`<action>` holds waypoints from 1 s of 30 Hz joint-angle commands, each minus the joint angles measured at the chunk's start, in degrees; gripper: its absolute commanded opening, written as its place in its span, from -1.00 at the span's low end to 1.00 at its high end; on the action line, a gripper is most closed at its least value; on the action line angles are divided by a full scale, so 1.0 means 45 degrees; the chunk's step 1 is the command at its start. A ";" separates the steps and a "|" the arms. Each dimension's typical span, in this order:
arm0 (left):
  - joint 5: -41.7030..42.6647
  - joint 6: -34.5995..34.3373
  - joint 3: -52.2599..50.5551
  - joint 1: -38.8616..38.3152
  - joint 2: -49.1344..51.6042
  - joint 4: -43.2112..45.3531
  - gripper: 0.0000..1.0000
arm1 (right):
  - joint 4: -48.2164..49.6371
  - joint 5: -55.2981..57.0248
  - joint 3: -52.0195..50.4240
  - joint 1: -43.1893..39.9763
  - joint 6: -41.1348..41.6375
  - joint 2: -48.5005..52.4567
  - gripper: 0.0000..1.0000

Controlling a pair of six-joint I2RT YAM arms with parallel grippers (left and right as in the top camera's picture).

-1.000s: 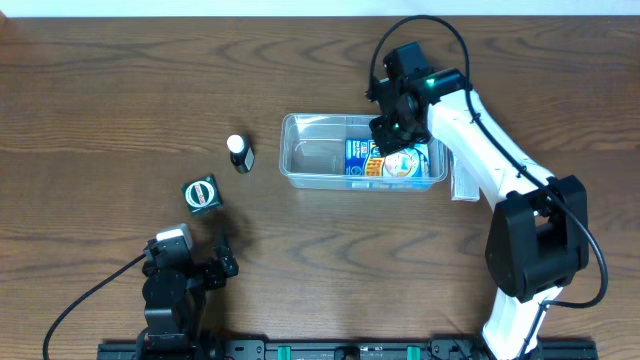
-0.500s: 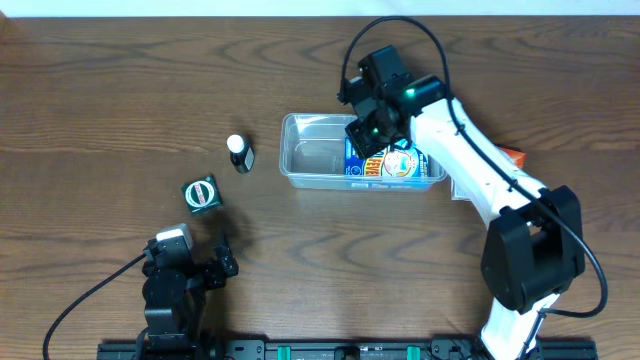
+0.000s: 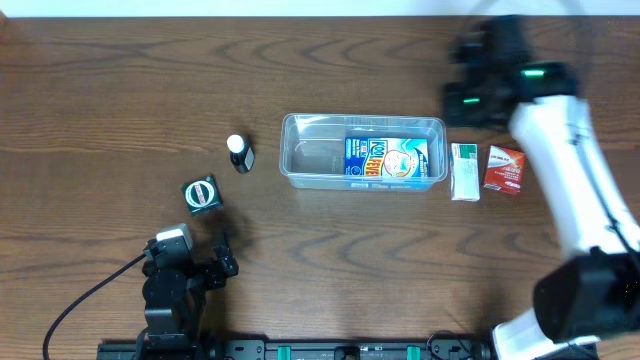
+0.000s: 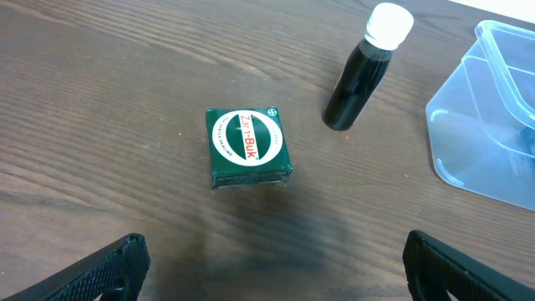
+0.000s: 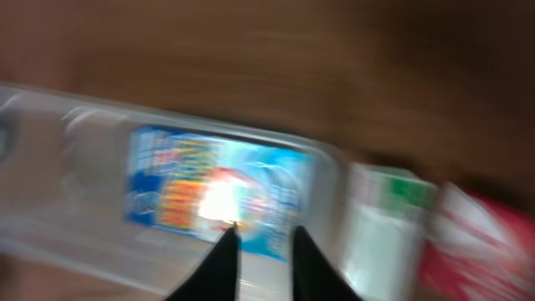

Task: Pack container
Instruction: 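Move the right gripper to the red-white box and grasp it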

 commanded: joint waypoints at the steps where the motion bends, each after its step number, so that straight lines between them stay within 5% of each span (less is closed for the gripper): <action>1: -0.0097 0.0219 -0.0165 0.0049 -0.0083 0.0044 0.96 | -0.0811 0.0952 -0.0097 -0.1564 0.1336 0.0199 0.12; 2: -0.0097 0.0219 -0.0165 0.0049 -0.0083 0.0039 0.96 | -0.1088 0.0947 -0.0180 -0.1928 0.1520 0.0364 0.29; 10: -0.0092 0.0219 -0.0165 0.0049 -0.0078 0.0039 0.96 | -0.0782 0.0913 -0.1520 -0.3045 0.2463 0.2123 0.19; 15: -0.0097 0.0219 -0.0165 0.0049 -0.0083 0.0039 0.96 | -0.0053 0.2137 -0.2288 -0.3075 0.3827 0.2977 0.43; 24: -0.0092 0.0219 -0.0165 0.0049 -0.0083 0.0039 0.96 | 0.1404 0.2045 -0.2618 -0.3487 0.3589 0.3784 0.71; 30: -0.0092 0.0219 -0.0165 0.0049 -0.0078 0.0039 0.96 | 0.2113 0.1651 -0.2807 -0.3487 0.3585 0.4396 0.56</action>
